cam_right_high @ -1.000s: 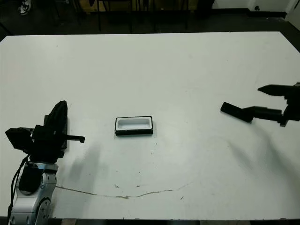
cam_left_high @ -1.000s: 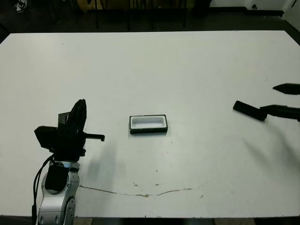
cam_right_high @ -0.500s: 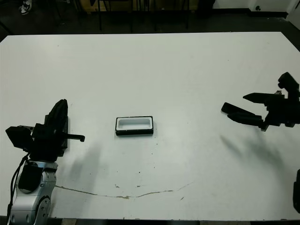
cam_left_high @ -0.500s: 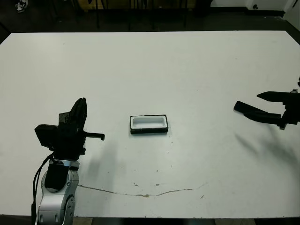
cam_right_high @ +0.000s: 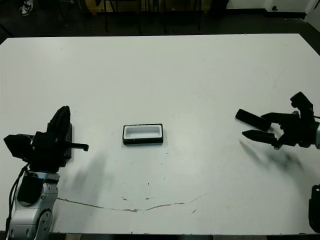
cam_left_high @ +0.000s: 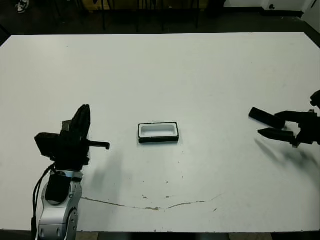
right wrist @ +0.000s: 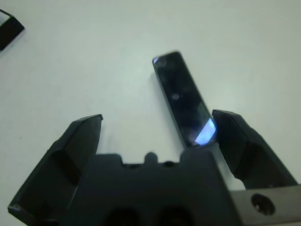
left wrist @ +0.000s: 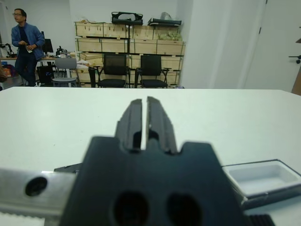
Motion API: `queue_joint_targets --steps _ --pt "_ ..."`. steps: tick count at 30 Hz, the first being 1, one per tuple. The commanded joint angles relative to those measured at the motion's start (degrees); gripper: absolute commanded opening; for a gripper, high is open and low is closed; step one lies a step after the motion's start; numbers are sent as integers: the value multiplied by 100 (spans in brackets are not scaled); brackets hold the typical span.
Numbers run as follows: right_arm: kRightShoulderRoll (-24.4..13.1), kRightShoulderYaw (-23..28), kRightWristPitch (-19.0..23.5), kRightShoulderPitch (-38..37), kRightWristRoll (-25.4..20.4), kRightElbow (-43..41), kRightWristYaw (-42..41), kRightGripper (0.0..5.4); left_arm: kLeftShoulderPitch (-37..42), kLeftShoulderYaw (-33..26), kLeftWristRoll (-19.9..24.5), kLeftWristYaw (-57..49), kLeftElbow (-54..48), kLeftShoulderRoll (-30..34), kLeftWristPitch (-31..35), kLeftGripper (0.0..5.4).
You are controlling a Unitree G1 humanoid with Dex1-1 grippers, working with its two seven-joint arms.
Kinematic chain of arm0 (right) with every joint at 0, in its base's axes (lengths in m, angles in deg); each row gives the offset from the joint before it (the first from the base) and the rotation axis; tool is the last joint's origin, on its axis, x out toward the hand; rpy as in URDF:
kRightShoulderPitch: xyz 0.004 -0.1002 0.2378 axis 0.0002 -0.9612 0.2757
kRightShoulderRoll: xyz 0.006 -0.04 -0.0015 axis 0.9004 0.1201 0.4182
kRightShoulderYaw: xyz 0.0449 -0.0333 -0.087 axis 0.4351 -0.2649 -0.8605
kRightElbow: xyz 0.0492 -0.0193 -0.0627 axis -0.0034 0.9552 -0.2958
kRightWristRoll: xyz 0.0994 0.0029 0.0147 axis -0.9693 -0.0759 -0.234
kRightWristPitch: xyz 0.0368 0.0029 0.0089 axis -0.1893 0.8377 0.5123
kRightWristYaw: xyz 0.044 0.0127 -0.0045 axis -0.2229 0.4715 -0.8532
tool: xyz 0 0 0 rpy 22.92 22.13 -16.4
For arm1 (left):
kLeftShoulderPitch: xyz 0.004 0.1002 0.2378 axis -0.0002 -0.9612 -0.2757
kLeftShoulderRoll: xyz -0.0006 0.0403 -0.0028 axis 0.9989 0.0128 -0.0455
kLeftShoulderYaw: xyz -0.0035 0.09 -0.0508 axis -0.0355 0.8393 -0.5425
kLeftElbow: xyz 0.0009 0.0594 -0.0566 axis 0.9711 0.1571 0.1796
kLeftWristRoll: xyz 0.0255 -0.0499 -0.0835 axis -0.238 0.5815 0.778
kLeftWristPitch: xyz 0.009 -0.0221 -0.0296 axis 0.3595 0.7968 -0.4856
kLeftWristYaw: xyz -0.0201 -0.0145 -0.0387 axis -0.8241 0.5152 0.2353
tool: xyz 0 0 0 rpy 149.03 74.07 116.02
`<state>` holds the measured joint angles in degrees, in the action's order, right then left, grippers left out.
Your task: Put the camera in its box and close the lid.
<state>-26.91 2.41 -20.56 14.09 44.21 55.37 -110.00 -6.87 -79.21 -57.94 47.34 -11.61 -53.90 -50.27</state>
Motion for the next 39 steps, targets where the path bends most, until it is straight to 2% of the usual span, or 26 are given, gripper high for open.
queue_joint_targets --steps 1,10,16,18,23,29,39 --pt "78 30 56 -153 62 60 89 539 -58 -11 -95 13 88 116 58 0" --pt "102 62 12 -214 122 196 118 539 -71 -3 -87 49 118 118 22 0" --pt "225 96 417 -250 139 44 982 529 -58 2 -85 82 174 109 -41 0" --pt "337 139 562 -286 120 -44 1390 506 -62 4 -89 88 178 108 -48 0" --pt "519 117 131 -528 160 -349 1928 419 -88 1 -91 51 125 84 6 0" --pt "560 82 28 -446 186 -117 1710 313 -84 -9 -97 75 159 98 -53 0" --pt "343 -550 55 -179 701 104 1191 134 -91 -20 -81 7 62 93 96 0"
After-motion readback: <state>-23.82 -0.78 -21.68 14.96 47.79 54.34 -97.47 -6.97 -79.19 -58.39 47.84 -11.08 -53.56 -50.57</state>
